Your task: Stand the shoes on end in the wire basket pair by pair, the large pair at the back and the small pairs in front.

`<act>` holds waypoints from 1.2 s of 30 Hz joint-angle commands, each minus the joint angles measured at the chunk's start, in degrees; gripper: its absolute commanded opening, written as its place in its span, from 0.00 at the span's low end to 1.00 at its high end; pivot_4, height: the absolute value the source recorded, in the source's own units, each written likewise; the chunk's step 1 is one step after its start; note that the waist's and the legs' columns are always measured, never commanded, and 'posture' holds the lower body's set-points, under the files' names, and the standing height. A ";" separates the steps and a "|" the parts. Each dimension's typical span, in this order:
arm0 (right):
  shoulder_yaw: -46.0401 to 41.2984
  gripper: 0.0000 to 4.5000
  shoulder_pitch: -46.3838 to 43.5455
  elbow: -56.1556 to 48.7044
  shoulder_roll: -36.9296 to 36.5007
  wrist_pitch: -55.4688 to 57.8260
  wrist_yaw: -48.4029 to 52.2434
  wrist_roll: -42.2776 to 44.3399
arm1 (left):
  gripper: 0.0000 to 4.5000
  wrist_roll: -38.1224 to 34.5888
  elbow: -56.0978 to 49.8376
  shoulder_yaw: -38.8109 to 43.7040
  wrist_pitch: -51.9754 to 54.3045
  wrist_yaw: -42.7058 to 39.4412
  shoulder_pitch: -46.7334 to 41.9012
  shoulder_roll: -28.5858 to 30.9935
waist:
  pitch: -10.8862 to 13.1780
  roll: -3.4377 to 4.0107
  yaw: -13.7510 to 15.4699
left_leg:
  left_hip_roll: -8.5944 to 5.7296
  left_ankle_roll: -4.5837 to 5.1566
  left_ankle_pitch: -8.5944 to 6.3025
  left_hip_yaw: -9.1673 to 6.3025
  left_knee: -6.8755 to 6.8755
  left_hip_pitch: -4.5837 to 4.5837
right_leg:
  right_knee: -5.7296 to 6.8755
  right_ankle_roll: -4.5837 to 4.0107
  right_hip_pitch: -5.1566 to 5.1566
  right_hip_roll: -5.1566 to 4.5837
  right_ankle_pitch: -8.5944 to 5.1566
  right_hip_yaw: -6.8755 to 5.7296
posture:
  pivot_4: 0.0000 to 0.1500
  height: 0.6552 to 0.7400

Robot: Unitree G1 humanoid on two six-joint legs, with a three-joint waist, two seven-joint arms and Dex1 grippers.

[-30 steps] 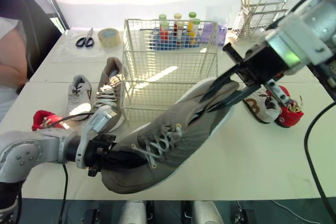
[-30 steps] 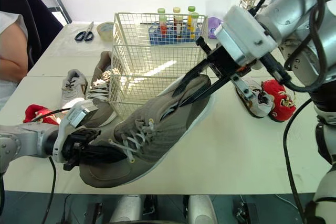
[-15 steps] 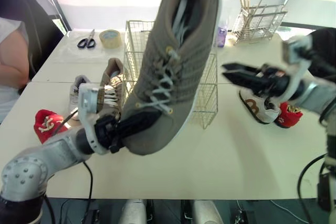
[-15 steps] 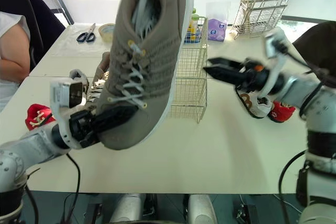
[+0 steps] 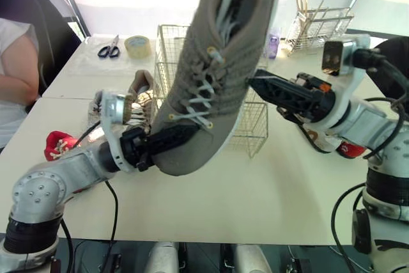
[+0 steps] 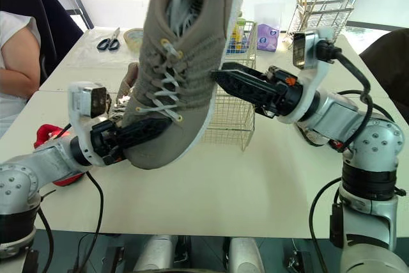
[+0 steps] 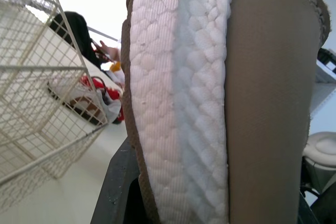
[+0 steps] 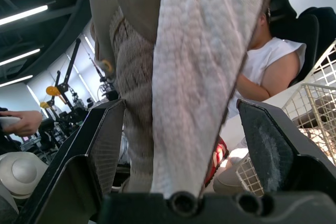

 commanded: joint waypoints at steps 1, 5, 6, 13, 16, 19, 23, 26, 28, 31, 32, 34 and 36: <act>0.25 0.81 -1.60 -0.75 1.80 -1.02 -1.11 2.34 | 0.23 1.75 -1.60 -0.23 -0.16 -2.42 -0.30 -0.09 | 0.00 0.00 0.00 | 0.00 0.00 0.00 0.00 0.00 0.00 | 0.00 0.00 0.00 0.00 0.00 0.00 | 1.00 0.94; 1.12 0.81 -2.24 -2.19 3.34 -0.88 -2.21 5.26 | 0.23 4.46 -1.77 -0.86 -0.05 -3.49 1.14 -0.42 | 0.00 0.00 -0.01 | 0.00 0.00 0.00 0.00 -0.01 0.00 | -0.01 0.00 0.00 0.00 0.00 0.00 | 1.00 0.94; 1.24 0.81 -2.29 -2.14 3.64 -0.98 -2.46 5.66 | 0.23 4.60 -1.69 -0.72 -0.14 -3.58 1.29 -0.53 | 0.00 0.00 -0.02 | 0.00 0.00 0.00 0.00 -0.01 -0.01 | -0.01 0.00 -0.01 0.00 0.00 0.00 | 1.00 0.94; 2.05 0.38 -3.86 -0.82 3.09 -0.15 -2.70 4.21 | 0.23 6.83 -1.81 -0.60 -0.11 -4.03 2.48 -0.18 | 0.00 0.00 -0.03 | 0.00 0.02 -0.01 -0.01 -0.01 -0.01 | -0.02 0.00 0.00 -0.02 0.00 0.00 | 1.00 0.94; 2.78 0.31 -6.19 0.89 1.81 1.05 -3.45 3.12 | 0.23 7.37 -1.52 -0.52 -0.11 -4.21 2.54 -0.10 | 0.00 0.00 -0.03 | 0.00 0.04 -0.02 -0.01 -0.01 -0.01 | -0.02 0.00 0.00 -0.02 0.00 -0.01 | 1.00 0.94; 2.15 0.31 -9.78 4.23 1.29 0.69 -4.26 2.25 | 0.33 7.27 -1.11 -0.16 -0.08 -3.56 2.48 0.21 | 0.00 0.01 -0.14 | 0.00 0.04 -0.03 -0.01 -0.01 -0.01 | -0.03 0.00 -0.01 -0.03 0.00 -0.01 | 1.00 0.94; -0.59 0.31 -19.65 12.15 -1.36 -5.08 3.38 -7.45 | 0.52 7.86 -3.31 4.03 -0.41 -3.44 3.32 4.55 | 0.04 0.04 -0.25 | 0.03 0.04 -0.02 -0.01 -0.01 -0.10 | -0.02 -0.01 -0.13 0.00 0.00 -0.01 | 1.00 0.94; 2.15 0.31 -30.22 24.19 -4.36 -14.00 17.29 -21.05 | 0.52 5.31 -4.74 10.68 1.19 -5.47 4.78 11.73 | 0.05 0.05 -0.30 | 0.04 0.05 -0.02 0.01 -0.06 -0.17 | -0.04 -0.01 -0.25 0.02 0.00 -0.01 | 1.00 0.94; 4.95 0.31 -36.42 33.08 -5.26 -21.26 25.86 -29.57 | 0.52 3.83 -4.90 14.43 2.04 -6.67 5.70 15.74 | 0.11 0.12 -0.24 | 0.02 0.05 -0.02 0.05 -0.09 -0.18 | -0.06 0.00 -0.28 0.01 0.00 -0.01 | 1.00 0.94; 8.38 0.31 -46.18 50.08 -4.37 -34.37 36.26 -41.50 | 0.52 1.24 -4.36 19.20 2.73 -7.37 6.69 19.88 | 0.14 0.15 0.09 | -0.06 0.08 -0.04 0.04 -0.10 -0.18 | -0.25 0.02 -0.18 -0.05 -0.04 -0.05 | 1.00 0.94; 9.02 0.31 -49.13 55.85 -3.69 -38.32 38.84 -45.01 | 0.52 0.65 -4.27 20.45 2.87 -7.42 7.09 20.67 | 0.14 0.15 -0.24 | -0.06 0.10 -0.06 0.07 -0.10 -0.19 | -0.30 0.01 -0.18 -0.07 -0.05 -0.05 | 1.00 0.94; 10.26 0.31 -53.82 66.58 -2.18 -46.48 42.46 -51.92 | 0.52 0.12 -4.42 22.70 3.04 -7.21 8.48 21.52 | 0.14 0.15 -0.88 | -0.05 0.12 -0.07 0.18 -0.12 -0.16 | -0.28 0.02 -0.20 -0.11 -0.04 -0.04 | 1.00 0.94; 11.01 0.31 -56.67 74.70 -0.75 -52.87 44.37 -57.19 | 0.52 -0.03 -4.81 24.63 2.88 -6.26 10.44 21.32 | 0.14 0.16 -1.46 | -0.03 0.01 -0.01 0.23 -0.14 -0.15 | -0.24 0.05 -0.23 -0.15 -0.02 -0.04 | 1.00 0.94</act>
